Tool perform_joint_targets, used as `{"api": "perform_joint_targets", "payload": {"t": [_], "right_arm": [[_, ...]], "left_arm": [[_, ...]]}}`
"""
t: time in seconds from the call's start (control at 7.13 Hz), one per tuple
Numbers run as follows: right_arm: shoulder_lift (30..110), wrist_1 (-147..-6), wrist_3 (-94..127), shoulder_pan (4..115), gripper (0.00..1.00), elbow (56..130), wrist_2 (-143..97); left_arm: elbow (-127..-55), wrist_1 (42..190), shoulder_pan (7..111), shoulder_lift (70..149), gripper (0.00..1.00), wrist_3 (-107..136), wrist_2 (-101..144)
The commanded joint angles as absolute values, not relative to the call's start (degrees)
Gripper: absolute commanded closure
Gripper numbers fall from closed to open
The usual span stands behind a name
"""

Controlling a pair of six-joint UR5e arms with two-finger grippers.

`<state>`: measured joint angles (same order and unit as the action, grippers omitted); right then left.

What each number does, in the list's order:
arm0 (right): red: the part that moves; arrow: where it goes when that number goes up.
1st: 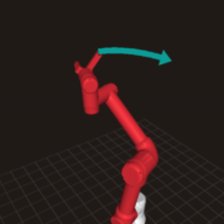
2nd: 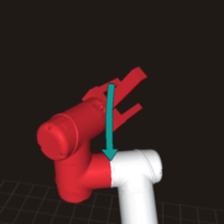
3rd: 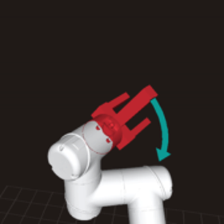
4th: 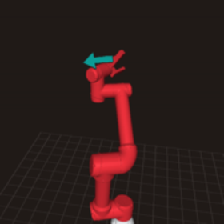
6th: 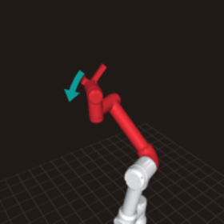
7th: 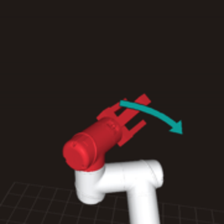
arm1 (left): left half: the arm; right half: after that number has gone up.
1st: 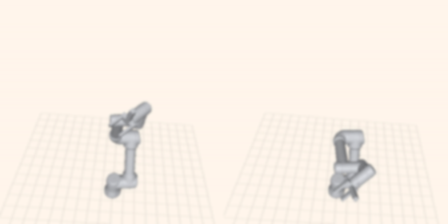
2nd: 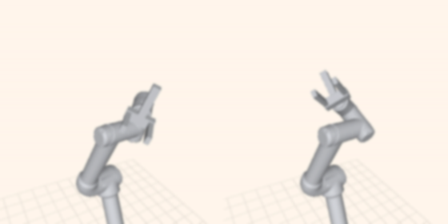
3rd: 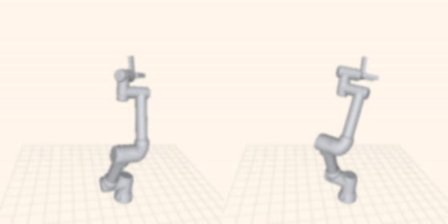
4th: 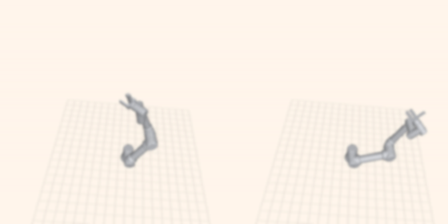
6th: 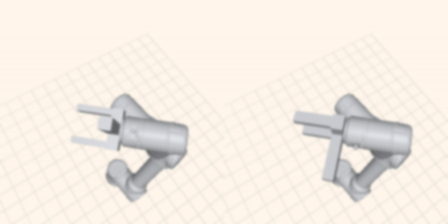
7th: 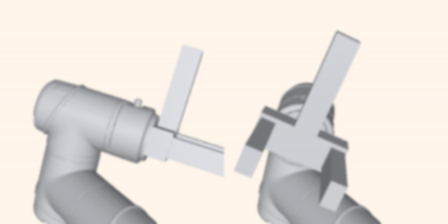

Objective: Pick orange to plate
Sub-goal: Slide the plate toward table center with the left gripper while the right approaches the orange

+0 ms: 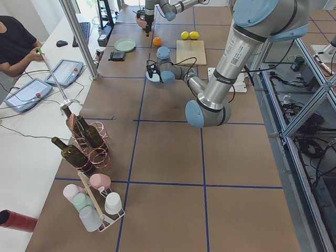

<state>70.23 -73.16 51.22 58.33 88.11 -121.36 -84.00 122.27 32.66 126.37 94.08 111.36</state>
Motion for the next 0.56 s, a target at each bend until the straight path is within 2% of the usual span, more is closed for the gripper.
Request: {"api": "perform_joint_targets", "payload": {"t": [0.0,0.14,0.28,0.42], "right_arm": [[70.2,-73.1,51.2,58.3,0.00,88.2,-121.5],[70.2,-73.1,51.2,58.3,0.00,88.3,-121.5],[70.7,-73.1,51.4,57.9,0.00,88.3,-121.4],[71.2,-73.1,52.3,56.7,0.00,88.3,-121.1]], "left_arm": [[-82.5,124.5,33.0,126.1,1.00,93.3,110.4],[-82.8,124.6,33.7,125.8,0.99,91.2,110.5],[-82.9,124.4,33.8,125.6,0.02,88.7,110.4],[-85.5,124.4,34.6,124.4,0.00,88.2,110.7]]}}
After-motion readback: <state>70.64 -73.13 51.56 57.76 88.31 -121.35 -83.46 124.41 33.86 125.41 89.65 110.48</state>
